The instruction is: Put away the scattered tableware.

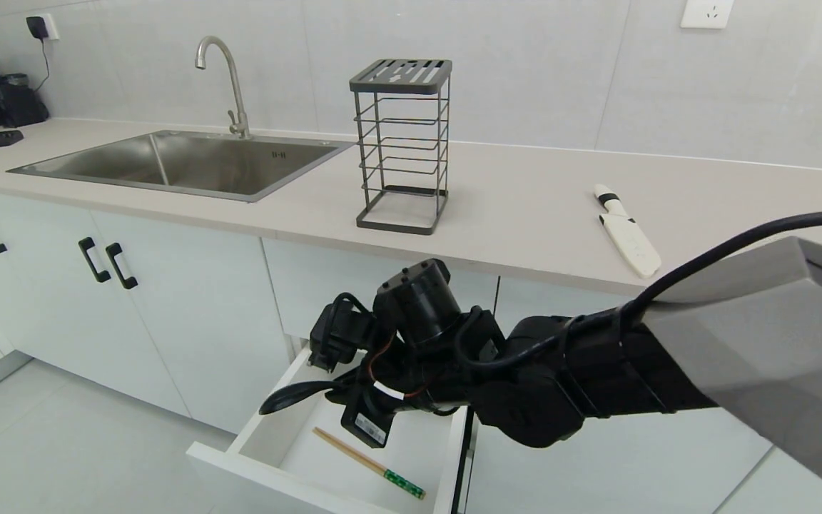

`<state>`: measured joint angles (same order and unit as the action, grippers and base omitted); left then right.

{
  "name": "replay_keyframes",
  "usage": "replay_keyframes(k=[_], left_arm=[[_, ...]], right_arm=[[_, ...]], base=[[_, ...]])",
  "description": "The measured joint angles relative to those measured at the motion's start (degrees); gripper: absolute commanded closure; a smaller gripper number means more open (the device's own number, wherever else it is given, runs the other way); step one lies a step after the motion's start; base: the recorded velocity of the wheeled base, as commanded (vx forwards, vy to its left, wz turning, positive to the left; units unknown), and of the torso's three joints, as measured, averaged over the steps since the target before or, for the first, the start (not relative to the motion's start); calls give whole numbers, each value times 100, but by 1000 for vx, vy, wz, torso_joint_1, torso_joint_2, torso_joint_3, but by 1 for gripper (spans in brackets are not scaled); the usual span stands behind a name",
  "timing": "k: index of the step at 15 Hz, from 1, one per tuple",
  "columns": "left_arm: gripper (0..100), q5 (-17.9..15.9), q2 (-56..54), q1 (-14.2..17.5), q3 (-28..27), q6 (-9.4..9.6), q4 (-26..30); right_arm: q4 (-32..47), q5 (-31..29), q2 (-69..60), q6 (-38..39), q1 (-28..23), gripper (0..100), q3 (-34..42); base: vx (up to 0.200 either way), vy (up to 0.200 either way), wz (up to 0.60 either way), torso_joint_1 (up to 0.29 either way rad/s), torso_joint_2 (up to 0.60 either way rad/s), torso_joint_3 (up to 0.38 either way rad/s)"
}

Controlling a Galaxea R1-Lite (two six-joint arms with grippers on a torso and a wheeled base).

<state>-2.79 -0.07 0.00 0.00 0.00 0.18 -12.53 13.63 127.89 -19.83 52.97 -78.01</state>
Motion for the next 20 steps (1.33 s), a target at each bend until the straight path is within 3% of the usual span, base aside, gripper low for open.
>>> replay_keyframes(k=[17,20], left_arm=[[0,0,0,0,0,0,0],[0,0,0,0,0,0,0]], right_arm=[[-961,-720,1665,66,63,100,-123],[-1035,-717,1864,402,61,100,-261]], base=[[0,0,0,0,0,0],[0,0,0,0,0,0]])
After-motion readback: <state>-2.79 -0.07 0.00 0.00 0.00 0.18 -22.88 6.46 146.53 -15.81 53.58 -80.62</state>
